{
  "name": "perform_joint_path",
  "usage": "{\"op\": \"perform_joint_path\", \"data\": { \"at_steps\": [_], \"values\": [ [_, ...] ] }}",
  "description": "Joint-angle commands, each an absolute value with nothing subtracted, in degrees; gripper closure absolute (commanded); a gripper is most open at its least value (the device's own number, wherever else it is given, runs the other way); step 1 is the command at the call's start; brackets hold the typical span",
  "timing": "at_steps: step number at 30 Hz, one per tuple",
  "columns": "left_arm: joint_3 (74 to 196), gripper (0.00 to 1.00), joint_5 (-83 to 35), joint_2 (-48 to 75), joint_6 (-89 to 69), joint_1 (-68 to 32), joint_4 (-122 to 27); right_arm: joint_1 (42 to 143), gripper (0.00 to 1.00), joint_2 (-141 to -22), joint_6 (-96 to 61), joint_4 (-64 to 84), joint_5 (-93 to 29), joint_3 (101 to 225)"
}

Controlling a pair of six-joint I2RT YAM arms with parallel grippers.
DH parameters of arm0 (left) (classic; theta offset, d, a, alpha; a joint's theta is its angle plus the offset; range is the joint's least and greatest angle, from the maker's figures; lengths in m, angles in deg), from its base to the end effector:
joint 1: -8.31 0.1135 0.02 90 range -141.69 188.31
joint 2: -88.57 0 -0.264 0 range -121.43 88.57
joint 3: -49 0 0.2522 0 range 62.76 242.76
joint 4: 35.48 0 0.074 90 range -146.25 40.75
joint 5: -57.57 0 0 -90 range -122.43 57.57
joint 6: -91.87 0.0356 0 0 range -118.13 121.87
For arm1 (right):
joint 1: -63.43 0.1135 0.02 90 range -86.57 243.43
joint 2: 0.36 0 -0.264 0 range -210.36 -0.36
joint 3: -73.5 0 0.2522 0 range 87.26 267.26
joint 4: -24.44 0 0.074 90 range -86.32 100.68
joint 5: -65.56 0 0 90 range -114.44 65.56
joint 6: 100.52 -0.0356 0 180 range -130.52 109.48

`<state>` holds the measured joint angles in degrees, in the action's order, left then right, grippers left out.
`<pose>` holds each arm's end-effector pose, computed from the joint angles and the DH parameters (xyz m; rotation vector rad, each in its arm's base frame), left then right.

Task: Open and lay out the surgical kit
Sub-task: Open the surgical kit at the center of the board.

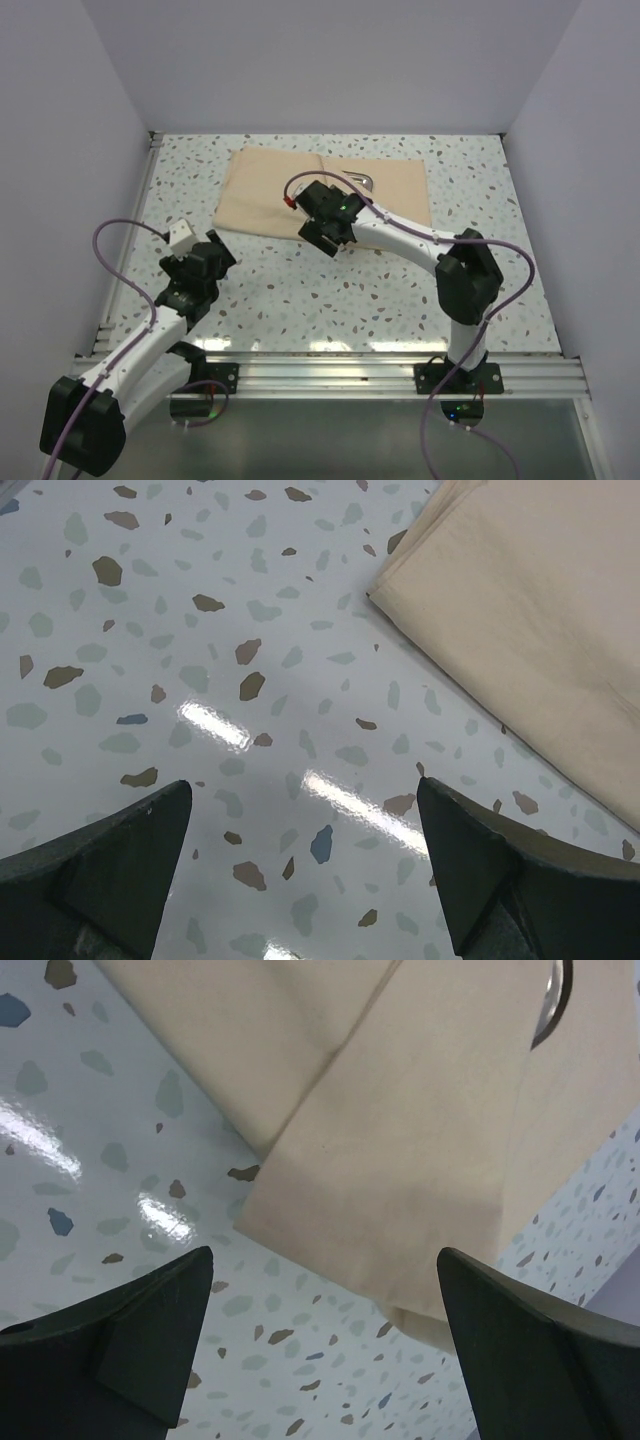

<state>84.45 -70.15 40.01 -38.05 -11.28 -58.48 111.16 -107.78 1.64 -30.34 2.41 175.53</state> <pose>0.1707 -0.0376 0.1940 -0.7040 1.9327 0.0898 0.2828 0.2872 0.2500 -1.1041 2.2334 -0.3628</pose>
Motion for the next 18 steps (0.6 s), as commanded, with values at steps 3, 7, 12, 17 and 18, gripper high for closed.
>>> {"op": "perform_joint_path", "data": {
  "at_steps": [3,7,12,17,18],
  "values": [
    [83.59,0.01,-70.93,42.25,-38.91,-11.46,-55.66,111.77,0.02,-110.48,6.35,-30.63,2.37,175.68],
    [83.59,0.00,-70.67,42.25,-38.91,-11.46,-55.84,111.68,0.02,-113.90,6.53,-30.81,2.54,176.73],
    [83.42,0.01,-70.75,42.78,-38.91,-11.46,-55.92,111.25,0.01,-118.13,7.14,-30.46,6.05,177.52],
    [83.41,0.01,-70.75,42.87,-39.00,-11.46,-55.84,109.49,0.02,-120.24,6.36,-30.11,8.51,179.10],
    [83.41,0.01,-70.84,42.78,-39.00,-11.46,-55.84,109.31,0.04,-120.33,6.18,-29.93,8.69,179.37]
  ]
}}
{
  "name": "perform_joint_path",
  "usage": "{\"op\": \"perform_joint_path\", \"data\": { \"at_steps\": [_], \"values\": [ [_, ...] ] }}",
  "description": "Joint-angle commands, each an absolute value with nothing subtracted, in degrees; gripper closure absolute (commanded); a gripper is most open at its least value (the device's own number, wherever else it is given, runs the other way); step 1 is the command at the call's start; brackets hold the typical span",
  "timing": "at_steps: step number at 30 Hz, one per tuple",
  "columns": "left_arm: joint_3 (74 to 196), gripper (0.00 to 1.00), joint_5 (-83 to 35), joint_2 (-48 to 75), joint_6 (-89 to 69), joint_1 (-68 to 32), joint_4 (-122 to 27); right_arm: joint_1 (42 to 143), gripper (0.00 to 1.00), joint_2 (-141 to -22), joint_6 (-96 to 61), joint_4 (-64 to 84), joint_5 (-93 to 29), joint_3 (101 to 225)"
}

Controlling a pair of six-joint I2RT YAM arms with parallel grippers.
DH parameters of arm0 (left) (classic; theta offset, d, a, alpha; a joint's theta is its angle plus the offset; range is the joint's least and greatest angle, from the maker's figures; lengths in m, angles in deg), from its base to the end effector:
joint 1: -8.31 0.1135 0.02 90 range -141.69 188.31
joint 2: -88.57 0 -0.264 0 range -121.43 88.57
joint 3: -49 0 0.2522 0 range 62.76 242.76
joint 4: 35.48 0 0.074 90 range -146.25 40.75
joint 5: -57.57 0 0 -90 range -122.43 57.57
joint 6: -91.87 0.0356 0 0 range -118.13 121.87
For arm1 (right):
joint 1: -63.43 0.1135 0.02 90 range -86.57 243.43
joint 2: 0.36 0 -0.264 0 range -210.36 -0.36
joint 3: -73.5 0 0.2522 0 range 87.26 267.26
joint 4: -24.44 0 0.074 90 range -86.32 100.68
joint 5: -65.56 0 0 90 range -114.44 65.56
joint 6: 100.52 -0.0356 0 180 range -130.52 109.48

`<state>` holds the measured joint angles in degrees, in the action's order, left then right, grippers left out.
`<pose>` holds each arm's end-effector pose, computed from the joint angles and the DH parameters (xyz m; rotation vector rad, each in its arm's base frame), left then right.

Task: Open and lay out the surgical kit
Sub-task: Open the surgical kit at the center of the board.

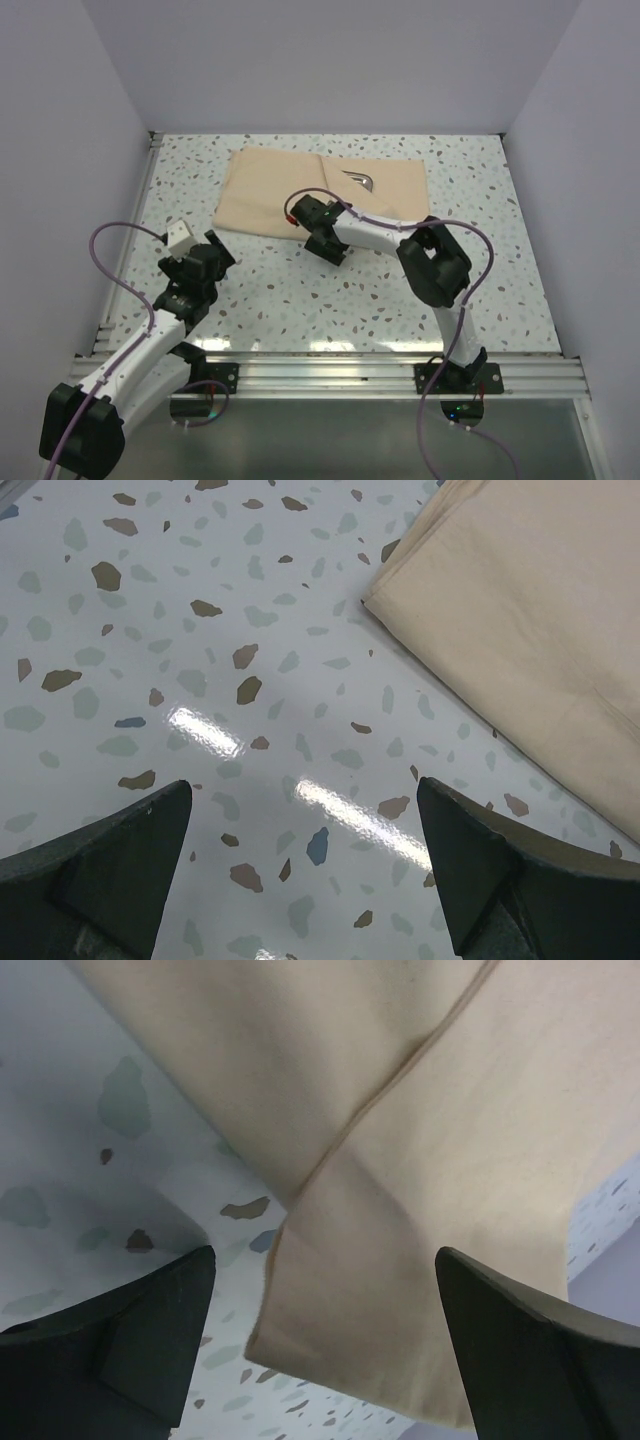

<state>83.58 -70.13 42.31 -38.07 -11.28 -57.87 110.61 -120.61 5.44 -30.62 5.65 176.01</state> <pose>0.1666 -0.0362 0.1959 -0.7094 1.9027 0.0655 0.3014 0.2990 0.1646 -1.2993 2.3208 -0.5798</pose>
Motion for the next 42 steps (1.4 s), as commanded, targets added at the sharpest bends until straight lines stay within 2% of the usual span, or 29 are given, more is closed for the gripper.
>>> {"op": "perform_joint_path", "data": {
  "at_steps": [1,4,5,7,8,11,18,22,25,26,31,33,37,42],
  "values": [
    [83.41,0.01,-70.84,42.78,-39.00,-11.46,-55.92,108.96,0.06,-120.33,6.09,-29.76,9.48,179.54],
    [83.42,0.01,-70.84,42.60,-39.00,-11.46,-55.75,108.35,0.32,-120.16,5.30,-28.53,12.20,179.90],
    [83.50,0.01,-70.84,42.60,-39.00,-11.46,-55.84,108.26,0.43,-120.07,4.95,-28.44,12.65,180.16],
    [83.50,0.00,-70.93,42.51,-39.00,-11.46,-55.75,107.91,0.53,-119.98,4.68,-28.26,12.91,180.42],
    [83.50,0.01,-70.84,42.51,-39.08,-11.46,-55.92,107.73,0.67,-119.98,4.51,-28.35,13.35,180.43],
    [83.50,0.01,-70.93,42.43,-39.08,-11.46,-55.84,107.82,1.00,-120.95,3.98,-29.13,14.84,181.04],
    [83.76,0.01,-71.19,41.72,-39.26,-11.46,-55.84,107.82,1.00,-119.99,-1.37,-32.91,17.91,182.09],
    [83.94,0.00,-71.63,41.55,-39.44,-11.46,-56.28,109.39,1.00,-112.18,-10.15,-35.37,24.39,178.68],
    [83.77,0.00,-72.07,41.90,-39.87,-11.46,-56.63,110.01,1.00,-102.52,-27.79,-42.05,26.89,175.44],
    [83.85,0.01,-72.16,41.99,-40.05,-11.46,-56.80,110.19,1.00,-94.92,-33.23,-42.15,25.67,173.24],
    [84.03,0.01,-72.69,42.60,-40.40,-11.46,-57.59,110.54,1.00,-69.13,-42.59,-38.28,16.44,154.80],
    [84.29,0.01,-73.21,42.78,-40.75,-11.46,-58.56,110.54,1.00,-58.88,-46.81,-38.98,13.63,151.44],
    [85.70,0.01,-73.57,43.83,-41.37,-11.46,-61.62,110.45,1.00,-49.34,-51.30,-41.87,8.88,145.63],
    [89.91,0.02,-72.77,46.64,-41.81,-11.55,-68.38,110.54,1.00,-47.65,-54.37,-43.73,3.08,141.94]
  ]
}}
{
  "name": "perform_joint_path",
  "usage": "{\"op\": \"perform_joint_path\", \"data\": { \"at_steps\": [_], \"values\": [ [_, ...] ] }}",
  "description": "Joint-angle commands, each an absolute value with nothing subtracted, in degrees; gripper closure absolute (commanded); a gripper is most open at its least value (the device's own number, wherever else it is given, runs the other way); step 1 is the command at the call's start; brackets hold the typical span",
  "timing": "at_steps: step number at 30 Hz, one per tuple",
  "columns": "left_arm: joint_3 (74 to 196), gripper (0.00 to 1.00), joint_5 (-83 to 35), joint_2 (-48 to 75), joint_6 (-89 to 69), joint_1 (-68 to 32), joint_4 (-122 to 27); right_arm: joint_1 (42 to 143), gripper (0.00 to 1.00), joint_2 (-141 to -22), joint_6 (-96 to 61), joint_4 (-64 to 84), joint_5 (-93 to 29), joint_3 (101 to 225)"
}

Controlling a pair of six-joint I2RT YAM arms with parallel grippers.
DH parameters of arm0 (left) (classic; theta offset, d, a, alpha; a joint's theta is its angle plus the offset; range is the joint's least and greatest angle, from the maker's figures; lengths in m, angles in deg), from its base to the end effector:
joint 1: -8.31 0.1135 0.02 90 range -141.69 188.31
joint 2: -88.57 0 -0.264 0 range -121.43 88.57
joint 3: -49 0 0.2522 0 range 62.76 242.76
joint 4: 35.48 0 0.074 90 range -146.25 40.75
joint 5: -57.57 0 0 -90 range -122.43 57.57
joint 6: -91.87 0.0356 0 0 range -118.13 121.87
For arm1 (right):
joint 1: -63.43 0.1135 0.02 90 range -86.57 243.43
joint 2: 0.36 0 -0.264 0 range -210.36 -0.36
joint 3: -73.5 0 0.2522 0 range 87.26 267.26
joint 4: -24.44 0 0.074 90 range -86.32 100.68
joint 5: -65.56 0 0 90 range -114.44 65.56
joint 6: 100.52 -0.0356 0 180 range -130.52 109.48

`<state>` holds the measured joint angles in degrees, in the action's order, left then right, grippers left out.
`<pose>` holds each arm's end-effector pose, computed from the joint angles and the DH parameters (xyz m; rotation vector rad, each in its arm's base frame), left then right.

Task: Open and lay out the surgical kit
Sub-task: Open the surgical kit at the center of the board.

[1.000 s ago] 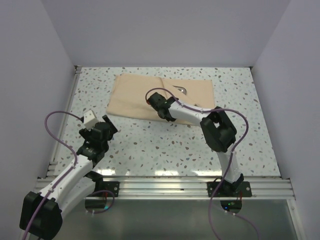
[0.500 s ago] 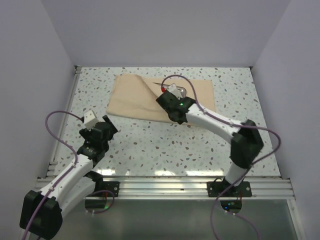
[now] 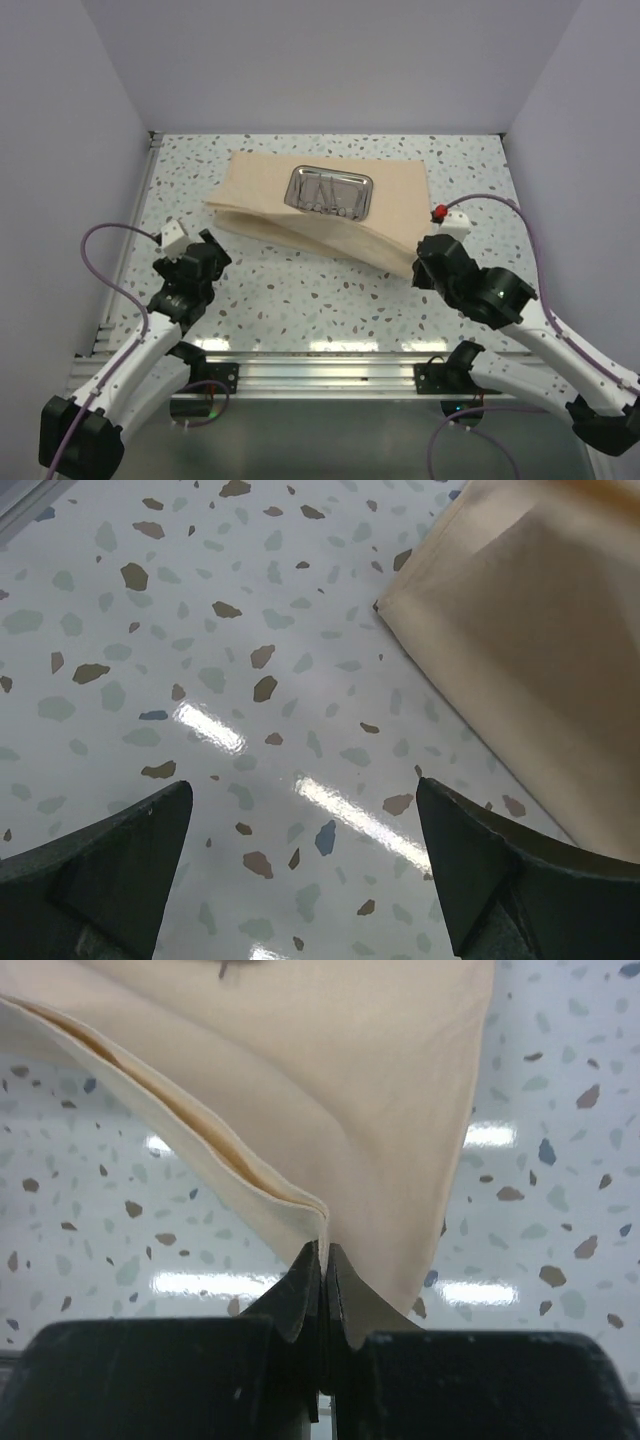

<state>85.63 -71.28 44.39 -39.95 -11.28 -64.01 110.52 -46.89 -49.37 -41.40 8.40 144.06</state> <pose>0.1610 -0.0336 0.2044 -0.7436 1.9087 0.0877 0.1137 0.0939 0.3385 0.1283 2.1679 0.1920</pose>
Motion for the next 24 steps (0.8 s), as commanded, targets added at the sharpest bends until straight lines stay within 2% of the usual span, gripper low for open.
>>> {"op": "perform_joint_path", "data": {
  "at_steps": [1,6,10,13,19,24],
  "values": [
    [90.53,0.02,-72.69,48.56,-41.72,-11.55,-69.19,110.54,1.00,-48.00,-54.81,-43.73,0.89,140.45],
    [94.22,0.01,-72.86,54.19,-41.28,-11.64,-73.93,110.54,1.00,-48.00,-62.36,-45.92,-1.59,135.97],
    [94.93,0.01,-72.34,53.42,-40.32,-11.64,-72.81,110.54,1.00,-37.74,-69.57,-42.42,-3.78,128.60],
    [94.49,0.01,-70.76,47.11,-41.27,-11.64,-70.52,110.54,1.00,-32.54,-69.33,-39.16,-4.49,124.98],
    [90.02,0.00,-61.71,32.51,-47.86,-11.81,-61.39,110.54,1.00,-38.50,-65.82,-38.02,-5.80,126.46],
    [89.04,0.00,-63.63,24.69,-52.79,-11.90,-59.18,110.45,1.00,-40.00,-64.23,-36.70,-4.41,129.00]
  ]
}}
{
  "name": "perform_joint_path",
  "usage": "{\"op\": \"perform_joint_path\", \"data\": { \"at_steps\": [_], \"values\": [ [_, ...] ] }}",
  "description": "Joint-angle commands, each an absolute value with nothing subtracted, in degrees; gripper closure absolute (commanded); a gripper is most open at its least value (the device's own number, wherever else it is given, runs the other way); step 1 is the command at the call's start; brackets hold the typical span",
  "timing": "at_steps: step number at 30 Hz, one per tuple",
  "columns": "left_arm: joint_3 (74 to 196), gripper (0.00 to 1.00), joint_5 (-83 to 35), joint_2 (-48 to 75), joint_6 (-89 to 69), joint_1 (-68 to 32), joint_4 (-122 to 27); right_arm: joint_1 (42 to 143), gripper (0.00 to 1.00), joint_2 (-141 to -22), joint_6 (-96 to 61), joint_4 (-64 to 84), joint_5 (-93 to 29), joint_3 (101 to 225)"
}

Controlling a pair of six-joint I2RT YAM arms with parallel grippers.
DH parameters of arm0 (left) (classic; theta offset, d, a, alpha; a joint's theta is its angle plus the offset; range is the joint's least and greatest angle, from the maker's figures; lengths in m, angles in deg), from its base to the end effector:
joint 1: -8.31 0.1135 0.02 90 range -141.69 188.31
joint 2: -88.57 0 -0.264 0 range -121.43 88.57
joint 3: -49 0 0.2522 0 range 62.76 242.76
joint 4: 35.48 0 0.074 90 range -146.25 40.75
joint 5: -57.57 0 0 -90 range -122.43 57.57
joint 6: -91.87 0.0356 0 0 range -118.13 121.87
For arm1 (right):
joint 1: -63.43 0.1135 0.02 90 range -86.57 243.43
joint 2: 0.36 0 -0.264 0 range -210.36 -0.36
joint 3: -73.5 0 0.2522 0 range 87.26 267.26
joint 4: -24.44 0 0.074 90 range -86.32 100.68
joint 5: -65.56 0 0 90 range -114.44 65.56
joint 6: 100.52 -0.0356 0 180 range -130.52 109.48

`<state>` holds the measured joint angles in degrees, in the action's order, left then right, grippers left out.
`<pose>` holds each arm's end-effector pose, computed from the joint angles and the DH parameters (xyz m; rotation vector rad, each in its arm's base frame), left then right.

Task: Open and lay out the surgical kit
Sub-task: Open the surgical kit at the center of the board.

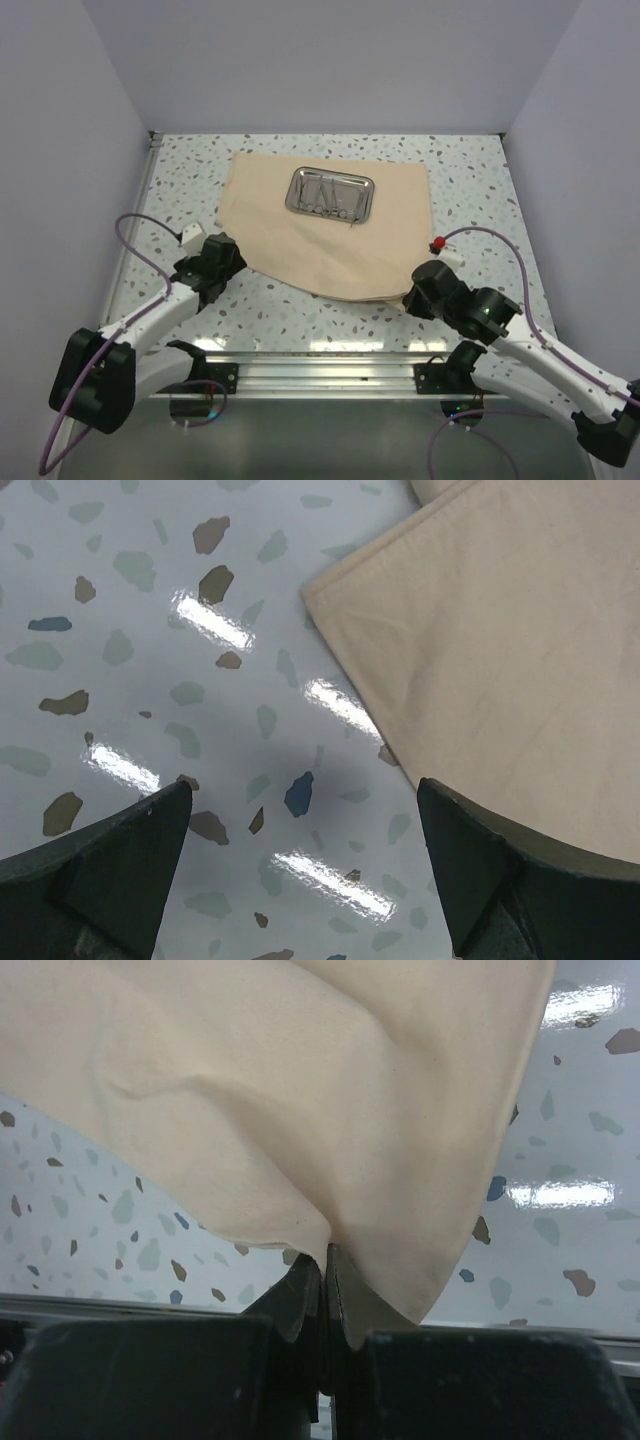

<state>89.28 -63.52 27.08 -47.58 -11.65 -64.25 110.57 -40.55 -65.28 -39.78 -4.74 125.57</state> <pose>0.1908 -0.0497 0.1742 -0.8019 2.1413 0.0486 0.0978 0.0877 0.2507 0.3067 2.4287 0.3799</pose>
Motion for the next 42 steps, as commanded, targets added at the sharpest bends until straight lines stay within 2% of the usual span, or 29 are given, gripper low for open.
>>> {"op": "perform_joint_path", "data": {
  "at_steps": [1,16,19,20,21,23,24,26,27,29,33,37,42],
  "values": [
    [89.13,0.00,-63.72,23.63,-53.40,-11.90,-58.74,110.54,1.00,-39.39,-63.18,-36.44,-4.05,129.18],
    [100.90,0.02,-64.16,-2.12,-55.17,-11.73,-52.94,110.54,1.00,-39.03,-57.64,-35.38,-2.73,130.76],
    [101.17,0.14,-65.13,-3.01,-55.61,-11.90,-52.94,110.63,1.00,-39.12,-56.93,-36.17,-2.38,131.82],
    [100.91,0.21,-65.04,-3.01,-55.35,-11.73,-51.55,110.54,1.00,-39.12,-56.58,-36.17,-2.38,132.00],
    [100.90,0.33,-64.95,-3.53,-55.00,-11.73,-51.27,110.54,1.00,-39.04,-56.40,-36.26,-2.21,132.35],
    [101.87,0.40,-64.43,-6.07,-54.47,-11.64,-51.01,110.54,1.00,-38.95,-55.96,-36.35,-1.94,132.61],
    [103.00,0.54,-64.60,-7.13,-54.20,-11.64,-50.57,110.54,1.00,-38.86,-55.87,-36.43,-1.68,132.79],
    [103.98,0.63,-65.48,-8.46,-54.81,-12.16,-52.85,110.45,1.00,-38.95,-55.52,-36.35,-1.41,132.79],
    [104.07,0.71,-65.83,-8.46,-54.82,-12.25,-52.76,110.54,1.00,-38.95,-55.44,-36.35,-1.24,132.79],
    [103.72,0.77,-65.83,-8.46,-54.55,-12.16,-52.15,110.63,1.00,-39.21,-55.35,-36.52,-1.06,132.79],
    [104.42,1.00,-66.27,-9.08,-54.03,-12.16,-52.50,110.54,1.00,-39.74,-55.26,-36.43,-0.80,132.70],
    [105.21,1.00,-65.92,-6.63,-52.54,-12.95,-55.57,110.54,1.00,-39.65,-55.17,-36.70,0.34,133.40],
    [102.85,1.00,-70.56,8.74,-52.00,-15.15,-64.87,110.54,1.00,-37.55,-55.70,-37.57,3.07,133.84]
  ]
}}
